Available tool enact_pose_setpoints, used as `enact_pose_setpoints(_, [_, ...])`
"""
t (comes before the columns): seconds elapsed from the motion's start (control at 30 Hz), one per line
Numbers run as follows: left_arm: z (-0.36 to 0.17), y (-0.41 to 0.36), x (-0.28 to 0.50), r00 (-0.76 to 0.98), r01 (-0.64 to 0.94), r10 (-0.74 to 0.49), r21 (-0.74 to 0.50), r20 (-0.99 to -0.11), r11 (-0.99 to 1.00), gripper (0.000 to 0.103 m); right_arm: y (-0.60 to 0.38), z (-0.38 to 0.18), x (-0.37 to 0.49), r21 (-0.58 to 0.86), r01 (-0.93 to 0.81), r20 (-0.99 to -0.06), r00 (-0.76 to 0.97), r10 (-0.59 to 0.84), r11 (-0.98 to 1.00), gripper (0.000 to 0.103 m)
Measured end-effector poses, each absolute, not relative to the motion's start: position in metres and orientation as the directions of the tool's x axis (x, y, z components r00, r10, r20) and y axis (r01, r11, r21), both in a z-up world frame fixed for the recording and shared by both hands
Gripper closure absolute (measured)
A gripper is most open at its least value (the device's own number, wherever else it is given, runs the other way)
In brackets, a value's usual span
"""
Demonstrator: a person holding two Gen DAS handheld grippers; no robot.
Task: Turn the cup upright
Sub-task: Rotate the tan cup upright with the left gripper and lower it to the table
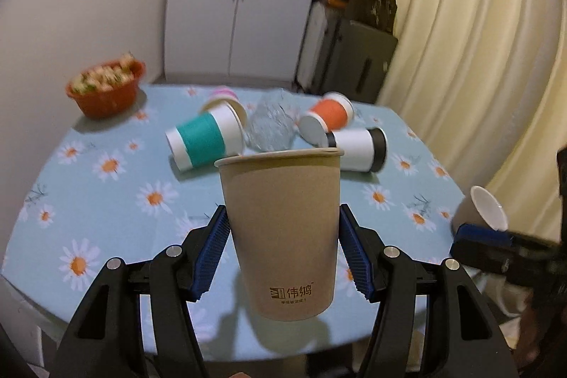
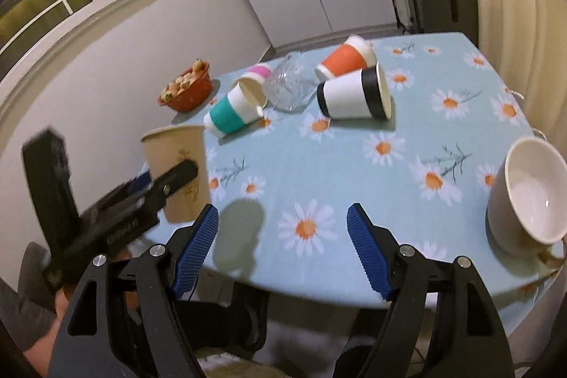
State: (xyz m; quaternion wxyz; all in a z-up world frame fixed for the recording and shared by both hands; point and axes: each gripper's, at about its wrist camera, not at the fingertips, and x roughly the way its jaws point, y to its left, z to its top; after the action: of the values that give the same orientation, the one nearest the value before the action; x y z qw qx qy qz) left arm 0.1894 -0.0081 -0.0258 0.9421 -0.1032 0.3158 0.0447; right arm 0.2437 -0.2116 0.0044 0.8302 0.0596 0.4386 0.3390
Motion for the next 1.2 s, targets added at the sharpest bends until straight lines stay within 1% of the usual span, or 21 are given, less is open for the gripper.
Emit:
enact_pose_setpoints(0.13, [-0.033,-0.013,0.183,0.845,-0.177,0.08,-0.135,-0.528,0.975,0.043,-0.212,0.0,0.245,0.404,-0.505,-0.673,0.401,0.622,0.763,0.028])
enact_pose_setpoints(0.2, [-0.041,-0.014,0.182,0.871,-0.199,0.109,-0.142,-0.479,0.97,0.043,-0.212,-0.004,0.243,0.402,-0.503,-0.677,0.399,0.618,0.765,0.028])
enact_pose_setpoints(0.27, [-0.051,-0.019,0.182,0.883,-0.221,0.142,-0.13,-0.448,0.967,0.043,-0.211,-0.006,0.24,0.379,-0.508,-0.682,0.412,0.604,0.774,0.028])
enact_pose_setpoints(0.33, [-0.059,-0.026,0.18,0.906,-0.206,0.143,-0.121,-0.399,0.971,0.043,-0.21,-0.006,0.238,0.343,-0.509,-0.69,0.433,0.579,0.789,0.028])
enact_pose_setpoints(0.47, [-0.074,-0.044,0.174,0.94,-0.199,0.181,-0.033,-0.29,0.979,0.043,-0.209,-0.012,0.242,0.316,-0.491,-0.714,0.441,0.544,0.812,0.028])
enact_pose_setpoints(0.57, [-0.083,-0.05,0.173,0.948,-0.204,0.199,0.006,-0.25,0.979,0.043,-0.211,-0.014,0.245,0.311,-0.48,-0.72,0.445,0.533,0.821,0.028])
enact_pose_setpoints(0.67, [-0.092,-0.05,0.173,0.95,-0.208,0.207,0.019,-0.235,0.978,0.043,-0.211,-0.016,0.249,0.313,-0.47,-0.728,0.44,0.526,0.825,0.028])
enact_pose_setpoints(0.83, [-0.107,-0.052,0.172,0.948,-0.255,0.256,0.031,-0.191,0.966,0.043,-0.206,-0.02,0.251,0.28,-0.472,-0.747,0.439,0.498,0.836,0.028])
enact_pose_setpoints(0.93, [-0.113,-0.057,0.169,0.947,-0.271,0.278,0.07,-0.16,0.96,0.042,-0.202,-0.023,0.25,0.253,-0.478,-0.76,0.44,0.478,0.841,0.028])
enact_pose_setpoints(1.03, [-0.118,-0.059,0.169,0.947,-0.265,0.273,0.07,-0.169,0.962,0.042,-0.201,-0.025,0.251,0.229,-0.478,-0.768,0.447,0.459,0.848,0.028])
enact_pose_setpoints(1.2, [-0.126,-0.061,0.168,0.946,-0.255,0.266,0.08,-0.188,0.964,0.042,-0.204,-0.028,0.253,0.23,-0.466,-0.774,0.444,0.451,0.854,0.028])
